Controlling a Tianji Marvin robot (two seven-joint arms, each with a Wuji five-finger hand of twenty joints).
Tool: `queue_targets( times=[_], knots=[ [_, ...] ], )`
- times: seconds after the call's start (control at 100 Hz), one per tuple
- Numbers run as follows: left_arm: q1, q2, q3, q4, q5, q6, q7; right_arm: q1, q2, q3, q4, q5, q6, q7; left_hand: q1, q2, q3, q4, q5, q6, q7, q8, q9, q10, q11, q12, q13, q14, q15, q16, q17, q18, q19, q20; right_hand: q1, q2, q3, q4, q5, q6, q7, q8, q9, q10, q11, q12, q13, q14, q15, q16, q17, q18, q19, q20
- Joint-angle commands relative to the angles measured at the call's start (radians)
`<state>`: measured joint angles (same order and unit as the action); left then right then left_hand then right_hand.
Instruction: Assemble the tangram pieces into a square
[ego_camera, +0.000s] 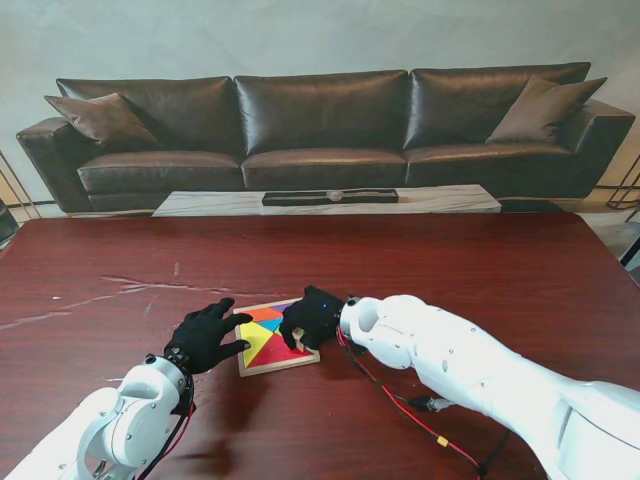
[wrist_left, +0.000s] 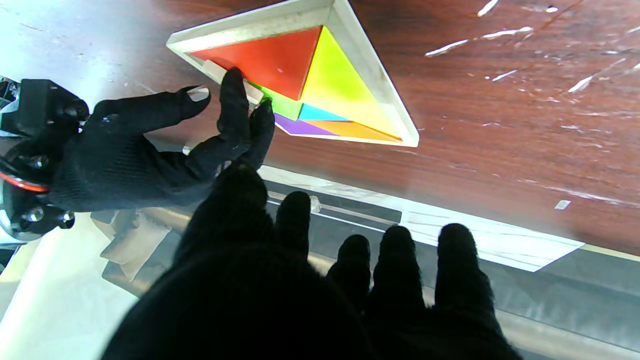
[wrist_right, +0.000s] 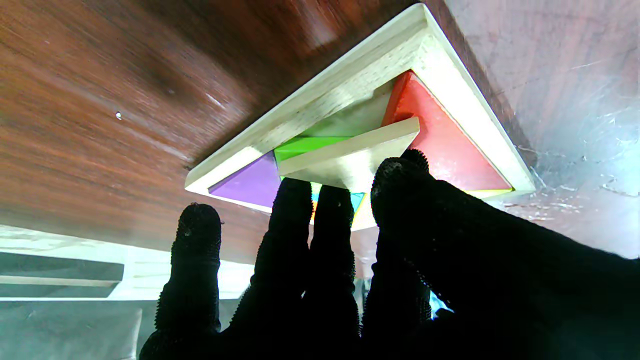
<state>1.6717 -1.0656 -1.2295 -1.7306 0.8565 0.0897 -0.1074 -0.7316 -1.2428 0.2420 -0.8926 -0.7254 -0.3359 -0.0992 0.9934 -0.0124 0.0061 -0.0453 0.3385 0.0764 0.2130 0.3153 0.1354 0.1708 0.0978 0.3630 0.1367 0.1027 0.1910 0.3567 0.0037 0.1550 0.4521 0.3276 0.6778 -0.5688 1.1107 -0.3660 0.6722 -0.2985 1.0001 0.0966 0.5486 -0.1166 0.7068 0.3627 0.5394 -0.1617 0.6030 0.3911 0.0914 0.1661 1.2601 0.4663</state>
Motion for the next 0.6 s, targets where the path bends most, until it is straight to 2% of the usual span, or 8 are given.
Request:
queue_targets(
  times=[0.0, 0.26, 0.59],
  knots=[
    [-0.001, 0.000, 0.002, -0.001, -0.003, 0.001, -0.001, -0.004, 0.008, 0.000, -0.008, -0.007, -0.002, 0.006, 0.008, 0.042, -0.014, 0.037, 0.008, -0.002, -0.014, 0.011, -0.004, -0.027, -0.008, -0.006, 0.001, -0.020, -0.020, 0.000, -0.005, 0.006, -0.009, 0.009, 0.000, -0.025, -0.014, -0.020, 0.024, 0.020, 0.019, -0.014, -0.005, -0.003, 0.010, 0.011, -0.021, -0.014, 0.007, 0.008, -0.009, -0.012, 0.009, -0.021],
    [-0.001, 0.000, 0.003, 0.000, -0.003, 0.002, 0.001, -0.009, 0.020, 0.008, -0.019, -0.012, -0.006, 0.015, 0.008, 0.043, -0.013, 0.037, 0.007, -0.002, -0.014, 0.011, -0.004, -0.028, -0.008, -0.006, 0.000, -0.021, -0.020, 0.000, -0.006, 0.006, -0.009, 0.009, 0.002, -0.042, -0.011, -0.027, 0.050, 0.068, 0.033, -0.033, -0.009, -0.009, 0.012, 0.012, -0.025, -0.017, 0.006, 0.008, -0.003, -0.016, 0.011, -0.020],
    [-0.001, 0.000, 0.003, 0.000, -0.002, 0.003, 0.001, -0.021, 0.032, 0.022, -0.040, -0.016, -0.016, 0.023, 0.009, 0.043, -0.014, 0.037, 0.009, -0.004, -0.013, 0.011, -0.004, -0.028, -0.008, -0.006, 0.002, -0.019, -0.020, 0.001, -0.004, 0.006, -0.008, 0.010, 0.000, -0.059, -0.003, -0.032, 0.069, 0.067, 0.042, -0.050, -0.009, -0.015, 0.014, 0.012, -0.023, -0.018, 0.004, 0.007, -0.003, -0.016, 0.011, -0.020]
  ],
)
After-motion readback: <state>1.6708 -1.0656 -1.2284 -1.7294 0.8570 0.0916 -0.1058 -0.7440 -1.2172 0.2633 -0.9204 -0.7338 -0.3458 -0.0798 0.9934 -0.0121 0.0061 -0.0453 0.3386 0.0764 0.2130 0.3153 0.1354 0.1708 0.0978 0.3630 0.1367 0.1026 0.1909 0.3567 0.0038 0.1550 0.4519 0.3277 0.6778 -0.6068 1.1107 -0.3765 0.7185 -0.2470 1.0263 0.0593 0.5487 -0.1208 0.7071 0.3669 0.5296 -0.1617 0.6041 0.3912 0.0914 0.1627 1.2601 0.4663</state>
